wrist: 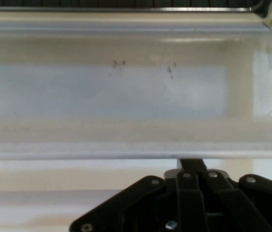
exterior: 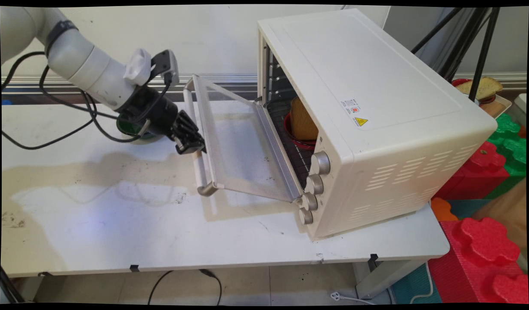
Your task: Open the oven
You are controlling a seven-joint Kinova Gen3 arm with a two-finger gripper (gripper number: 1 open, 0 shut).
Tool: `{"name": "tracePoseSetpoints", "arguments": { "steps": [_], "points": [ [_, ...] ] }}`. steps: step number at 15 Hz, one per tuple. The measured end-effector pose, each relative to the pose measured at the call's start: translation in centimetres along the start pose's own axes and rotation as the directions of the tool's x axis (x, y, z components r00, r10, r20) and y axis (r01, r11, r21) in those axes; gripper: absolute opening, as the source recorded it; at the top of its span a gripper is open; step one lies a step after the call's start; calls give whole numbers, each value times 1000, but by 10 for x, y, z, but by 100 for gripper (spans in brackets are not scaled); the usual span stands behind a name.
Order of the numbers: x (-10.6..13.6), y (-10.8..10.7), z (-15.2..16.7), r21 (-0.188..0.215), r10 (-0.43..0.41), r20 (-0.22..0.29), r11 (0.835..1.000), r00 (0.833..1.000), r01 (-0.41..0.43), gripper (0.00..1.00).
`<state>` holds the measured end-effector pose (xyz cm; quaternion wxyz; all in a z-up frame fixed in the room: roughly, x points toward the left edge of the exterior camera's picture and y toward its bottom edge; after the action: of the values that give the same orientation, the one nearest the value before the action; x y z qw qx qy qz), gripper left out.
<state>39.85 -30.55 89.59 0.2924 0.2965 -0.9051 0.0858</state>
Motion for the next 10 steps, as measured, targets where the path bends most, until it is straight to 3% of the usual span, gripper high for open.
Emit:
{"name": "tracePoseSetpoints", "arguments": {
  "steps": [10],
  "points": [
    [-40,2,16,-32,52,54,998,997,-50,0]
  ]
}}
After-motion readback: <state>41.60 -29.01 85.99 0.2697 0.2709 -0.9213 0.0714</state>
